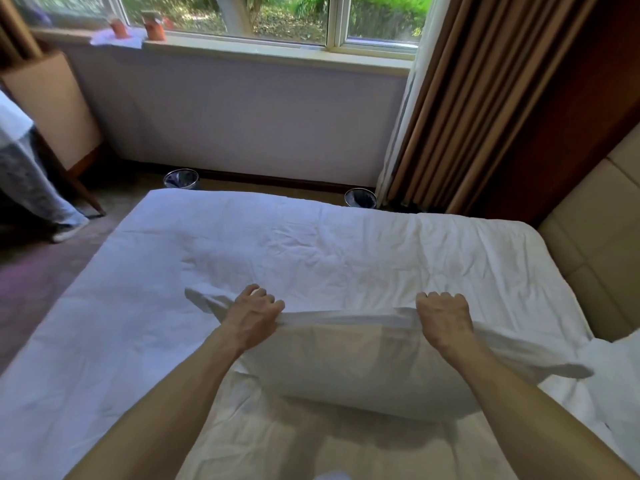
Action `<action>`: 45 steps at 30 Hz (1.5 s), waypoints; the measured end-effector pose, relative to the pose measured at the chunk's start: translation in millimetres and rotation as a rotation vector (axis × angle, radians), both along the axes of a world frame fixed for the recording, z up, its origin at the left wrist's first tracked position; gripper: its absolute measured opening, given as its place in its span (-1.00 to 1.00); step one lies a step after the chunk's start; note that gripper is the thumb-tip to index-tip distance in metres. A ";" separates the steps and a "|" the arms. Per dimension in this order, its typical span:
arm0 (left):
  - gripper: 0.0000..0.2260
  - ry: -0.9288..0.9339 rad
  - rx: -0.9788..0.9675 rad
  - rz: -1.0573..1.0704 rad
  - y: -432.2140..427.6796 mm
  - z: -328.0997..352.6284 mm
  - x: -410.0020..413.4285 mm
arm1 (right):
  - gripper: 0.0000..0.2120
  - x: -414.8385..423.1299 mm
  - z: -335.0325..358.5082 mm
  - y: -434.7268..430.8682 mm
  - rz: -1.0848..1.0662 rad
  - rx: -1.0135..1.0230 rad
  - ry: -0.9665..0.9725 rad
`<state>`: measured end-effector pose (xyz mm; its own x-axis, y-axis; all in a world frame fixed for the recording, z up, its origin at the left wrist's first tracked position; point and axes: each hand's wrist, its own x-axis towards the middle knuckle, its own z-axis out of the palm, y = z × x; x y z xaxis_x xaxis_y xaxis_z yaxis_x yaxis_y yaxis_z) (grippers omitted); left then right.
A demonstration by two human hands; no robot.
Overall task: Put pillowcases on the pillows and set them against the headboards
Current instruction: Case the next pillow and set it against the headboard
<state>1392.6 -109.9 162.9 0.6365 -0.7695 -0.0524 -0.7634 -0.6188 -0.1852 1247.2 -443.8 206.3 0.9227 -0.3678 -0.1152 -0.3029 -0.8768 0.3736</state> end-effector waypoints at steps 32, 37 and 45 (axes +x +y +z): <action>-0.82 -0.160 -0.104 0.159 141.3 -59.5 38.8 | -0.53 63.4 -69.7 234.6 0.393 0.278 0.060; -0.86 -0.188 -0.165 0.092 158.4 -65.2 54.3 | -0.52 66.4 -76.8 236.6 0.319 0.176 0.096; -0.92 -0.088 -0.357 0.315 167.8 -53.9 81.9 | -0.58 95.6 -58.7 205.1 0.305 0.181 0.092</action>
<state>1474.6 58.0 109.0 0.8315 -0.4990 0.2440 -0.5198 -0.8539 0.0254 1342.8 -238.7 147.6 0.9696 -0.0432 -0.2408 0.0106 -0.9760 0.2177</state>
